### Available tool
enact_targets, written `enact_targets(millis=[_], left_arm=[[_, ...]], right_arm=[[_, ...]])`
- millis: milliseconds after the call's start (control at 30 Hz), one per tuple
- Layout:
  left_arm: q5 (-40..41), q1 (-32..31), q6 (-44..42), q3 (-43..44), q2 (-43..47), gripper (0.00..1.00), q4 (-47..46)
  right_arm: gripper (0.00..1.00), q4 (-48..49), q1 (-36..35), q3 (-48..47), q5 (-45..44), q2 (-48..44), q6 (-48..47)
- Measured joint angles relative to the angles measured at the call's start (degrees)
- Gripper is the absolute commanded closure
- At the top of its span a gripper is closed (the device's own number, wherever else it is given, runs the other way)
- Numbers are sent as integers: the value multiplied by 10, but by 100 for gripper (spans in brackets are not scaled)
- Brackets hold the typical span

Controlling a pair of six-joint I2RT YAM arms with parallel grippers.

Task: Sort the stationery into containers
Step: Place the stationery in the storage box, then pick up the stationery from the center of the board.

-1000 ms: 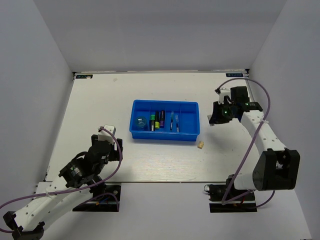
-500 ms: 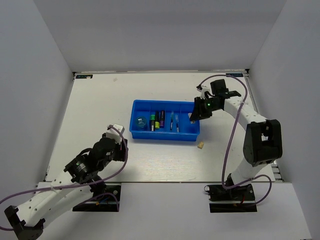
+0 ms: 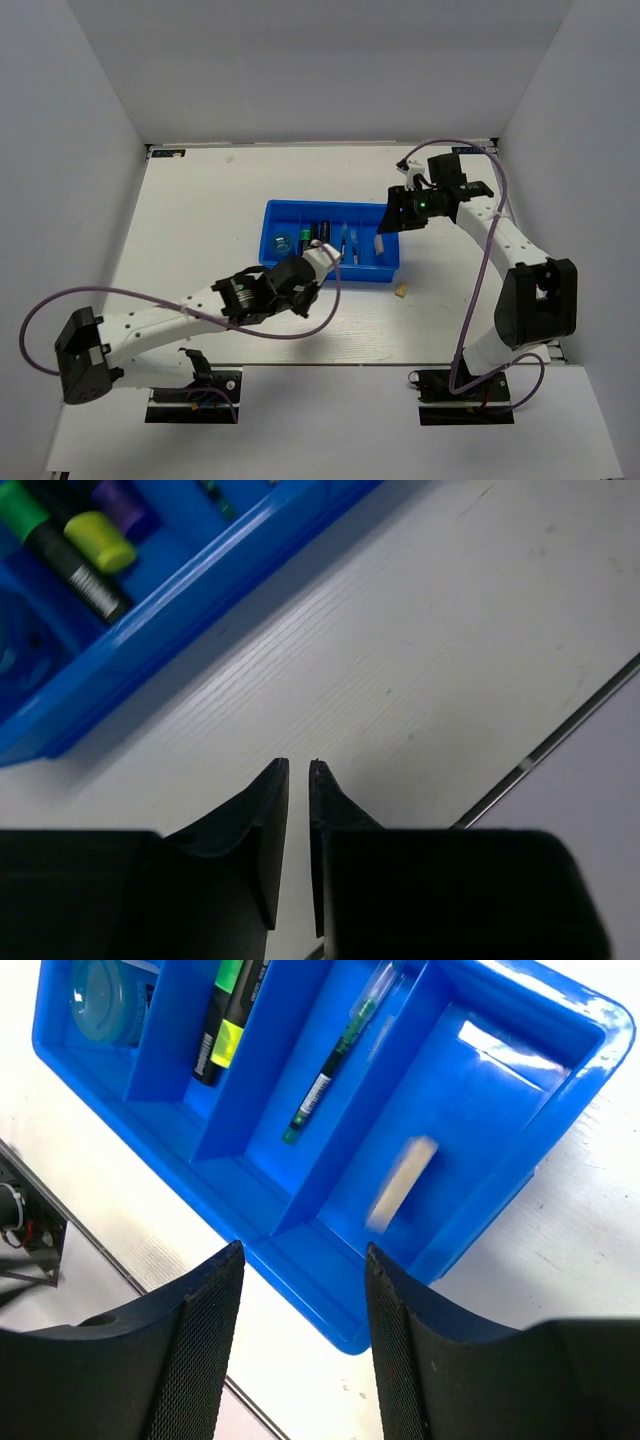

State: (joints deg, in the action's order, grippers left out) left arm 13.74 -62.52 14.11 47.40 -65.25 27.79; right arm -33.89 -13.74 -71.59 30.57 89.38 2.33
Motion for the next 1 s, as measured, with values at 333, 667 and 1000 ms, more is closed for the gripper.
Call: enact_targets(millis=[333, 667, 1000], left_arm=[[5, -26, 0, 54, -87, 66, -68], [-1, -85, 6, 238, -304, 37, -130], [81, -122, 84, 297, -476, 28, -175]], right_arm=[[100, 2, -2, -2, -19, 18, -11], [97, 43, 30, 107, -317, -187, 25], [94, 54, 106, 174, -387, -263, 42]])
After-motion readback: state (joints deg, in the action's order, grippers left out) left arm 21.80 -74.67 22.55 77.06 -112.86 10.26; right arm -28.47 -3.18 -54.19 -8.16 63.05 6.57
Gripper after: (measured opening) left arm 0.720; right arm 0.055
